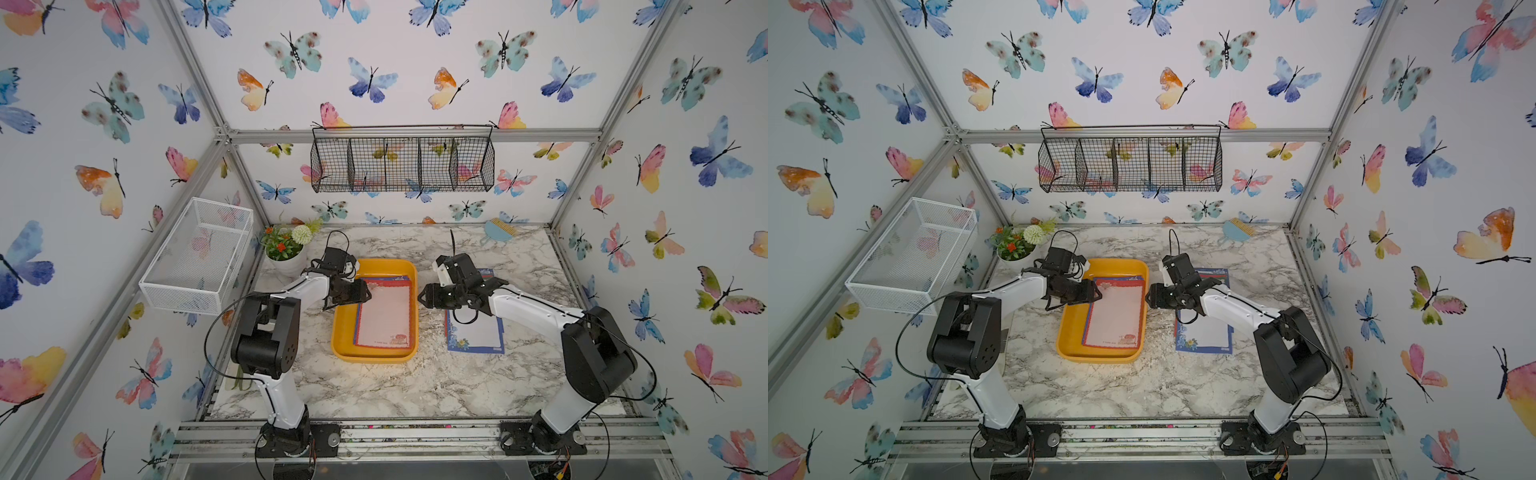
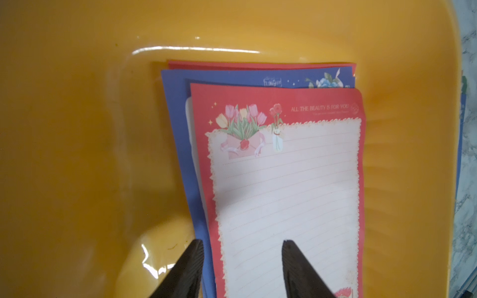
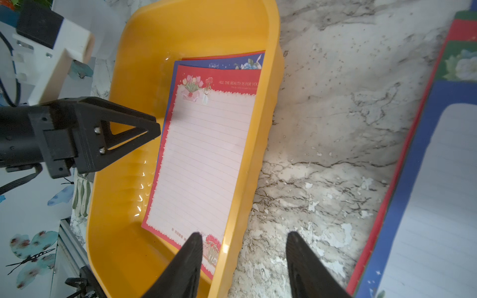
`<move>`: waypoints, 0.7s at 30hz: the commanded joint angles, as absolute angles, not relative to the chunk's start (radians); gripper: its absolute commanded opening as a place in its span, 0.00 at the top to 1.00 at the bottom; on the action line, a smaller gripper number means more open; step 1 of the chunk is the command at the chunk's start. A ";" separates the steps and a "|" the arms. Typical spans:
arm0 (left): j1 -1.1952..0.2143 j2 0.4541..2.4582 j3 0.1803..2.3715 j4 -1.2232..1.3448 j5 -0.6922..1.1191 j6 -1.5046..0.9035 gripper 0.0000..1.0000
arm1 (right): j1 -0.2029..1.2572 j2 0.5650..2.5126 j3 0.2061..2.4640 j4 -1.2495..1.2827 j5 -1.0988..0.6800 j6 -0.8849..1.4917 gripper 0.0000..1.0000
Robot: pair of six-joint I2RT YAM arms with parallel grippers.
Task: Take out the stationery paper from the storage box
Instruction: Pick up the stationery paper from the storage box.
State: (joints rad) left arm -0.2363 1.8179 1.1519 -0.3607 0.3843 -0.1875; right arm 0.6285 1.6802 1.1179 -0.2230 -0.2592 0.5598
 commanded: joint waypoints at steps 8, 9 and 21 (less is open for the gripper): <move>-0.245 1.863 1.166 -0.395 0.405 -0.186 0.47 | 0.637 1.694 1.123 -0.214 -0.267 0.563 0.45; -0.245 1.867 1.167 -0.394 0.407 -0.186 0.47 | 0.637 1.694 1.122 -0.215 -0.266 0.563 0.45; -0.245 1.887 1.173 -0.406 0.436 -0.185 0.48 | 0.637 1.730 1.112 -0.186 -0.323 0.577 0.48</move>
State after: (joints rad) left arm -0.2398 1.8545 1.1698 -0.3656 0.4030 -0.1871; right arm 0.6300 1.7103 1.1175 -0.2043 -0.2928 0.5655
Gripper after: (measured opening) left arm 0.519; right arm 0.527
